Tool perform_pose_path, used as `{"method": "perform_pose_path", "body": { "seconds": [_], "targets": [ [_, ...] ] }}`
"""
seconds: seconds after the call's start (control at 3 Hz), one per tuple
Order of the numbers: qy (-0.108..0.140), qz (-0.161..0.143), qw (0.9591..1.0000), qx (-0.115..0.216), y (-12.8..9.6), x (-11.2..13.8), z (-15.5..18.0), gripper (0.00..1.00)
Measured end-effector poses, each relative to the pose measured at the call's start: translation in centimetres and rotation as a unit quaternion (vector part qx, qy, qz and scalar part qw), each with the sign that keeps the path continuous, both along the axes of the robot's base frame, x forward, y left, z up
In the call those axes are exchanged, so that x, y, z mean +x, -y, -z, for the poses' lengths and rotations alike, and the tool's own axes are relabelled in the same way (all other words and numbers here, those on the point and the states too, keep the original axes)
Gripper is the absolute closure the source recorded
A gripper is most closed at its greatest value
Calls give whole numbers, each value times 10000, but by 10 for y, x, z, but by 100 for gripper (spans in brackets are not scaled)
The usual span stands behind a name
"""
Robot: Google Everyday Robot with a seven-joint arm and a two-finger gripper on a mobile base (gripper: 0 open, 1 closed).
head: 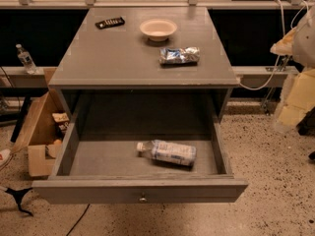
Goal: Pick blue plastic bottle from top drawer and place on counter
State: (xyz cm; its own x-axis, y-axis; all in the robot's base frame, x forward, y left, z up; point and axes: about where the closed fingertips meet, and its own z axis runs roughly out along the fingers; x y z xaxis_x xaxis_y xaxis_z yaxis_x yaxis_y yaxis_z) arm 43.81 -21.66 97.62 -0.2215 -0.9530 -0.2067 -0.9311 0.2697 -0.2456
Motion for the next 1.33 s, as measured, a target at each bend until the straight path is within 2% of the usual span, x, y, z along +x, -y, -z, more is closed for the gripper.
{"method": "perform_pose_path", "body": {
  "seconds": [0.33,0.67,1.33],
  "targets": [
    [10,-1,10000,1,-1,0,0,0],
    [-79,-11,10000,58,-18,4,26,0],
    [-326,55,9984,464,-83,17,123,0]
  ]
}}
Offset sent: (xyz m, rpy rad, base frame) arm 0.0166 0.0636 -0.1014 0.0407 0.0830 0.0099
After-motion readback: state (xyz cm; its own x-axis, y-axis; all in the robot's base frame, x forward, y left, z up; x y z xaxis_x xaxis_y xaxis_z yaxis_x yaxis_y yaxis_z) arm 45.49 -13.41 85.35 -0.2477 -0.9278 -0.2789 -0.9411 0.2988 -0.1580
